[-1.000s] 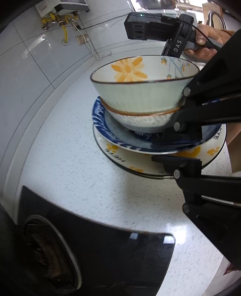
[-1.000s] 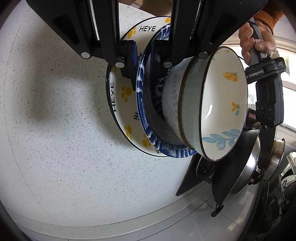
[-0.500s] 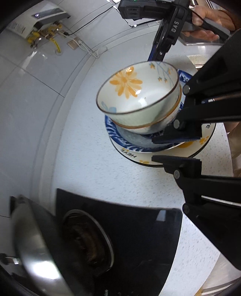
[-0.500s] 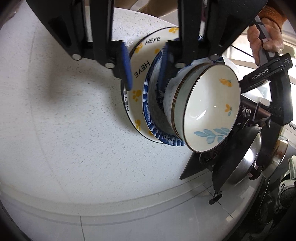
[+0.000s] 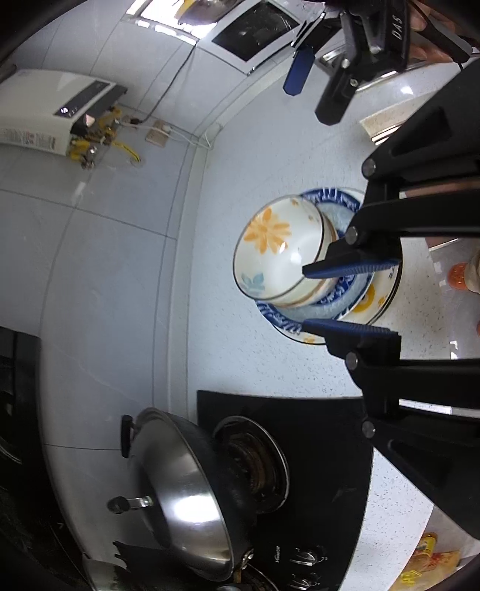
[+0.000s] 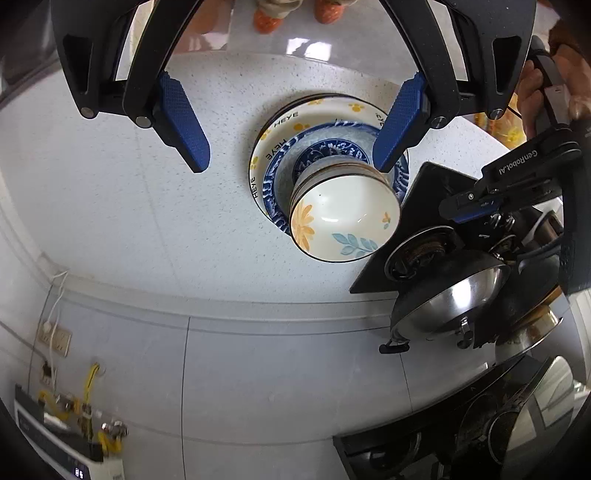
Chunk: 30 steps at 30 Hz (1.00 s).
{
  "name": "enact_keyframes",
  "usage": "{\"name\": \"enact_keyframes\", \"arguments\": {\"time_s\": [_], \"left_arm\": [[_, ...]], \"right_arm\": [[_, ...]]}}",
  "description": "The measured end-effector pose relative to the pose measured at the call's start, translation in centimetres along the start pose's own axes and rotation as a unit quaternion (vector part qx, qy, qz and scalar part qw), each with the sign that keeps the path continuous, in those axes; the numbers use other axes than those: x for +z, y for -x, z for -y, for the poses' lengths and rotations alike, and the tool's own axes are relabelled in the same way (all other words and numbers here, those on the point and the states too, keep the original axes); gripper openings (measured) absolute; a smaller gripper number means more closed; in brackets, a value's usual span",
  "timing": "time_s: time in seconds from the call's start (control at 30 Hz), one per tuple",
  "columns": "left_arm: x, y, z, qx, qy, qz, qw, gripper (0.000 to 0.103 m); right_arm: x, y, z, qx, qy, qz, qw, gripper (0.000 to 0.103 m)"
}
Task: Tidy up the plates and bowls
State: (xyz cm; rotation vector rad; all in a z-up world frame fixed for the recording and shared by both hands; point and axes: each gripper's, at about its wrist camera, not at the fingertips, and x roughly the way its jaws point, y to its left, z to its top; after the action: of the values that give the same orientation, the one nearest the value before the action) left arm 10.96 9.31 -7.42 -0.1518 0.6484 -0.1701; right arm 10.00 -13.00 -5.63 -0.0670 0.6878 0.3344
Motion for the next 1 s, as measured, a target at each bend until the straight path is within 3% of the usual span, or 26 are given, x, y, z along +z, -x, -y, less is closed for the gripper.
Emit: {"name": "enact_keyframes", "arguments": {"time_s": [0.4,0.7,0.8,1.0], "left_arm": [[0.7,8.8,1.9,-0.022,0.002,0.094,0.9953,0.022],[-1.6,15.0,5.6,0.04,-0.003,0.139,0.9894,0.022],[-2.7,16.9,7.1,0.061,-0.012,0.137,0.9886,0.028],[-3.4,19.5,9.6,0.099,-0.056,0.132,0.9847,0.037]], "right_arm": [[-0.5,6.9,-4.0,-0.045,0.067,0.08,0.994,0.087],[-1.6,12.2,-3.2,-0.011,0.085,0.152,0.985,0.09],[-2.1,13.7,-2.2,0.009,0.08,0.168,0.982,0.092],[-3.0,14.1,-1.2,0.041,0.053,0.149,0.987,0.093]]}}
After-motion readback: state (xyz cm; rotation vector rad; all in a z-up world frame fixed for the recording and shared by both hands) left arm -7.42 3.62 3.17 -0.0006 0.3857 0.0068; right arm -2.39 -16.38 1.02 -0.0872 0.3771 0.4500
